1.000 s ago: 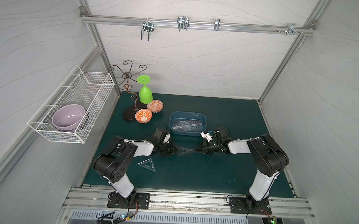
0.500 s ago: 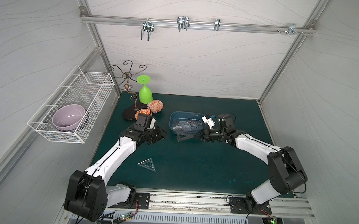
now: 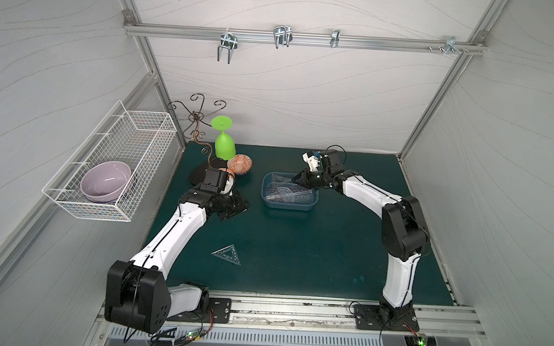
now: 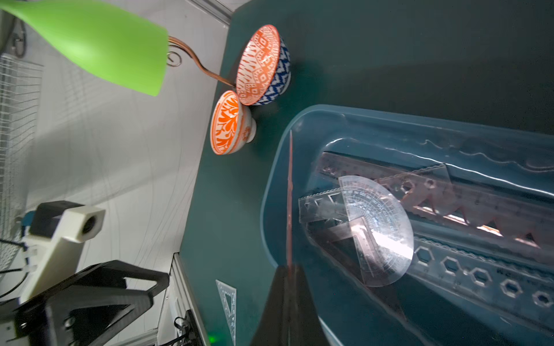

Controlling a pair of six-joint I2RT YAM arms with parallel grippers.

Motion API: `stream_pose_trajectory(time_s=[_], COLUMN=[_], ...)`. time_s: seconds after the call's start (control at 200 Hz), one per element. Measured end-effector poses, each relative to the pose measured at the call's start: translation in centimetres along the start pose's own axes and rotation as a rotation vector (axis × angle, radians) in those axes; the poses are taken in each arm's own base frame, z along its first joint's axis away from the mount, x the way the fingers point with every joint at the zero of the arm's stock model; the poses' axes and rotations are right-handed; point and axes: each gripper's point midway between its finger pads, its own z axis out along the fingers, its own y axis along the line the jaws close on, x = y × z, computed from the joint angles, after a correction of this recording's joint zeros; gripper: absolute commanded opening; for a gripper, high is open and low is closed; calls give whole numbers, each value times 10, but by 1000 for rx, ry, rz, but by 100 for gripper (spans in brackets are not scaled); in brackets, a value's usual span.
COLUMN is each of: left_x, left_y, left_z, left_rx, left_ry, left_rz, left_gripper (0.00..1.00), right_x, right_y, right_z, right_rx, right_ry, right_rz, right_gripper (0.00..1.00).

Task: Put the scattered rulers into the storage box
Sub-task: Place the ruler in the storage box.

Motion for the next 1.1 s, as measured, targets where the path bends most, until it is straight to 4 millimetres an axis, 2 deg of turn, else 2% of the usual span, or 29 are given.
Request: stream_pose_trajectory(time_s=[0.195, 0.33, 0.44, 0.585, 0.745, 0.825, 0.91, 1.015, 1.1], left_x=[-1, 0, 1, 0, 1, 7, 20, 47, 69], left_y=[7, 10, 12, 14, 19, 29, 46, 65, 79], left_z=[6, 11, 13, 15, 17, 20, 24, 31, 35], left_rx=[-17, -23, -28, -28, -50, -94, -186, -298, -359], left_ry=[15, 33, 39, 34, 32, 42, 59, 92, 120], left_rz=[-11, -17, -22, -22, -26, -28, -25, 8, 15], left_gripper=[45, 44, 44, 45, 49, 51, 53, 57, 58], right_x=[9, 17, 23, 20, 2, -9, -17, -3, 23], right_y=[-2, 0, -7, -19, -24, -21, -7, 16, 35], right_z=[22, 36, 41, 35, 17, -3, -31, -68, -79], right_rx=[10, 13, 31, 57, 85, 105, 102, 81, 49], right_ry=[46, 79, 102, 107, 80, 48, -2, -47, -42], right_rz=[-12, -18, -17, -7, -19, -32, -60, -93, -120], right_gripper=[0, 5, 16, 34, 47, 48, 48, 48, 47])
